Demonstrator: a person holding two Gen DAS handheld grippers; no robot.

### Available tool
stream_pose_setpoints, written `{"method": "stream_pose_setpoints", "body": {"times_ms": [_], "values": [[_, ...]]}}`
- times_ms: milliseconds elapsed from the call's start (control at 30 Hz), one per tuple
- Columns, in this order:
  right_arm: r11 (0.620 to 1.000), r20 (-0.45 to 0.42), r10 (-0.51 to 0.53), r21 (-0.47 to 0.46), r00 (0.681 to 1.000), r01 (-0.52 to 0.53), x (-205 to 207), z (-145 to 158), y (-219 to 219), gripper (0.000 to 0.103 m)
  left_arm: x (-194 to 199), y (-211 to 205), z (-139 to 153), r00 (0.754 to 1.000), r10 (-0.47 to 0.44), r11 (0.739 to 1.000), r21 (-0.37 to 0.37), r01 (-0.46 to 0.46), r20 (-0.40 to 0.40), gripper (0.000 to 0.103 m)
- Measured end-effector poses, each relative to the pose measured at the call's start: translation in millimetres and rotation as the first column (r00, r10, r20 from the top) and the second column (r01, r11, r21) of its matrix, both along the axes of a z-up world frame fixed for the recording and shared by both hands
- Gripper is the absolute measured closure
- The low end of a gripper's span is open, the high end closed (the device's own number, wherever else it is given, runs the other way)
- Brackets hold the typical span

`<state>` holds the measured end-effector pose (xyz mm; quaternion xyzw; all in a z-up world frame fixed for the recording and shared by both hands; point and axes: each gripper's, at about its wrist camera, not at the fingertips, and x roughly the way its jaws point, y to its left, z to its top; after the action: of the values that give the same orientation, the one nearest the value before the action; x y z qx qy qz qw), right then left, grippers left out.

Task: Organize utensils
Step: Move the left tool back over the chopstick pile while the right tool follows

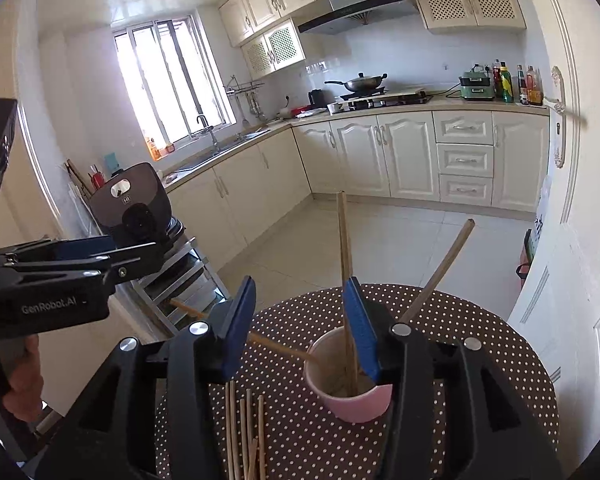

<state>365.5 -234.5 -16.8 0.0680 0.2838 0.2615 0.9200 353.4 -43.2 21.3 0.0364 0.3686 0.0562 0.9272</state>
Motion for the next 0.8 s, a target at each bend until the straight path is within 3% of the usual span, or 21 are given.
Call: {"method": "stream_pose_setpoints", "body": {"times_ms": [400, 533, 633, 800], "values": [[0.998, -0.057, -0.012, -0.063, 0.998, 0.008, -46.4, -15.2, 18.8, 0.057, -39.6, 34.2, -21.2, 0.999, -0.017, 0.999, -0.039, 0.016, -0.042, 0.028], [0.995, -0.097, -0.020, -0.100, 0.995, 0.010, -57.7, -27.0, 29.6, 0.057, -47.7, 58.3, -35.8, 0.996, -0.008, 0.993, -0.122, -0.004, -0.094, 0.028], [0.992, -0.135, -0.023, -0.129, 0.991, 0.006, -63.0, -38.1, 39.2, 0.057, -49.6, 82.2, -55.0, 0.987, 0.013, 0.974, -0.222, -0.049, -0.162, 0.028], [0.986, -0.210, -0.035, -0.168, 0.977, -0.001, -66.8, -59.9, 49.7, 0.057, -49.7, 98.2, -86.4, 0.973, -0.009, 0.950, -0.305, -0.063, -0.229, 0.028]]}}
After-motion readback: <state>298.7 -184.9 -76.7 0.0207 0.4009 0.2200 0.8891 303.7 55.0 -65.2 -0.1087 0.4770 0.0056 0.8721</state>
